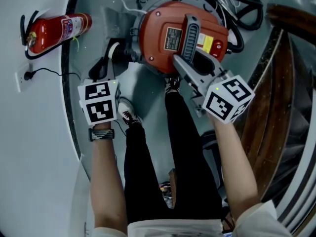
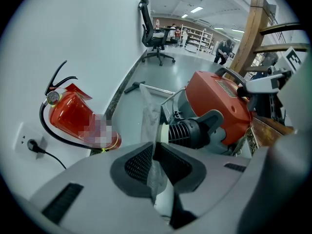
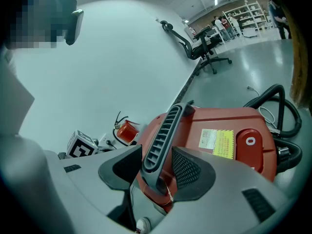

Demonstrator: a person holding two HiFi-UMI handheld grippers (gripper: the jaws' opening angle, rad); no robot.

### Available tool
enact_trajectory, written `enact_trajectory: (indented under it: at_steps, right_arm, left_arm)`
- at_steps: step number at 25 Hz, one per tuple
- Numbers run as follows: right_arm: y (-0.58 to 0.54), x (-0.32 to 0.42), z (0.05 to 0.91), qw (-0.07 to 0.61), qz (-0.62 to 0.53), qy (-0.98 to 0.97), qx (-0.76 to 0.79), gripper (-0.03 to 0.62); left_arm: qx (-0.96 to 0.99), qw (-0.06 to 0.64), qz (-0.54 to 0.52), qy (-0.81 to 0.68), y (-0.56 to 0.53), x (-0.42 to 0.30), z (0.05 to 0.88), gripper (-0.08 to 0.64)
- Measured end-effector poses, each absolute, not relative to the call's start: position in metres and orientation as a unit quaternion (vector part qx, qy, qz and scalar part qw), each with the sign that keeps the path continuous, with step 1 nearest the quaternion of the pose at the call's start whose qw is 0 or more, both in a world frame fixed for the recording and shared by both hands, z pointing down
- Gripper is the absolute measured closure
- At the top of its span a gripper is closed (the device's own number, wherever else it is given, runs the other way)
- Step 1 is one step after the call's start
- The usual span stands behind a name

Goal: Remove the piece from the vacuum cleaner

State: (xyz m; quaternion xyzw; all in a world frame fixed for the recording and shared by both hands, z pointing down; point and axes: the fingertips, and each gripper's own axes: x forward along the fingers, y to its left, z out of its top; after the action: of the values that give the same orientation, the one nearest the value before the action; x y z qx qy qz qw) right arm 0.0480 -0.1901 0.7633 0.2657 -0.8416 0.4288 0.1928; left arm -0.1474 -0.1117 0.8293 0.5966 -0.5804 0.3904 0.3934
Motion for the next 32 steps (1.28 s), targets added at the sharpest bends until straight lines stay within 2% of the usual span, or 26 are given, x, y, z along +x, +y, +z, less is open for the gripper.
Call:
enact_trajectory:
  at_steps: [32]
  right_arm:
    - [-0.1905, 0.0477, 0.7634, 0.193, 0.433, -0.841, 0.263, 0.393]
  left_arm:
    - [0.611, 0.420, 0.374, -0.557, -0.1163, -0.1532, 0.8331, 0.506]
